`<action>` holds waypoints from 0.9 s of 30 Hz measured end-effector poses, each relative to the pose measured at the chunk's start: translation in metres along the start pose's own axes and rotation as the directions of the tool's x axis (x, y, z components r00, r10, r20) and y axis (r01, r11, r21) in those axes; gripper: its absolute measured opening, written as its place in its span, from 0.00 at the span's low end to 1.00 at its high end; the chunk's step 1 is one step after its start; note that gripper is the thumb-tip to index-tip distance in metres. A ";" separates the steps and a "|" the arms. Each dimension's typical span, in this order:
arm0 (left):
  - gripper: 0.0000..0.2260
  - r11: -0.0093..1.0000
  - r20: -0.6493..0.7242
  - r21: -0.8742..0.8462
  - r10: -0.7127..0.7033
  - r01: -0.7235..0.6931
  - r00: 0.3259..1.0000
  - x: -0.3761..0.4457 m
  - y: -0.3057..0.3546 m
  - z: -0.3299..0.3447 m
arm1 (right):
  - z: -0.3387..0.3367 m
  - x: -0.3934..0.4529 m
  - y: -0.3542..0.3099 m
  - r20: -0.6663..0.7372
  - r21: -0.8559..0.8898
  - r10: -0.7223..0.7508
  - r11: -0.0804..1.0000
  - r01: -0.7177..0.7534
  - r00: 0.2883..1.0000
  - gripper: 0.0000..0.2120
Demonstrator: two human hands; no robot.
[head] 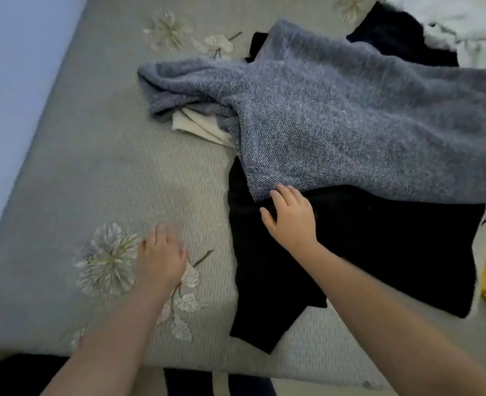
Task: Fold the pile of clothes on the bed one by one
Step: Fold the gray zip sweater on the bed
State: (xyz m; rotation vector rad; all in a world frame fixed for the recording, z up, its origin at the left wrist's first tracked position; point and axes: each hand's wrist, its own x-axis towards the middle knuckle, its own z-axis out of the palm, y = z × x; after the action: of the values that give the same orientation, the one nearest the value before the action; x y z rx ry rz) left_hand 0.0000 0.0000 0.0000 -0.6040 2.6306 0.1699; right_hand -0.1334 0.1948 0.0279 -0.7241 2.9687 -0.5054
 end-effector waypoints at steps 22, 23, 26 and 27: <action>0.28 0.874 -0.238 -0.431 0.133 -0.227 0.962 0.084 0.014 -0.042 | -0.060 0.029 -0.008 -0.148 0.036 0.114 0.993 -0.110 0.982 0.03; 0.30 0.856 -0.316 -0.436 0.141 -0.276 0.938 0.089 0.024 -0.060 | -0.076 0.018 -0.007 -0.170 0.032 0.087 0.996 -0.083 0.982 0.02; 0.33 0.865 -0.415 -0.346 0.208 -0.365 0.886 0.094 0.052 -0.102 | -0.122 -0.026 0.004 -0.190 0.033 0.079 0.997 -0.074 0.979 0.03; 0.32 0.879 -0.388 -0.304 0.237 -0.367 0.891 0.092 0.060 -0.109 | -0.136 -0.042 0.009 -0.193 0.048 0.107 0.994 -0.100 0.975 0.04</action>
State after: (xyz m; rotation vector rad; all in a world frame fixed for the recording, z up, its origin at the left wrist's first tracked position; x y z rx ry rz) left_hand -0.1428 -0.0052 0.0592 -0.3443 3.0494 0.7382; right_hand -0.1156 0.2627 0.1518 -0.5420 3.1460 -0.6599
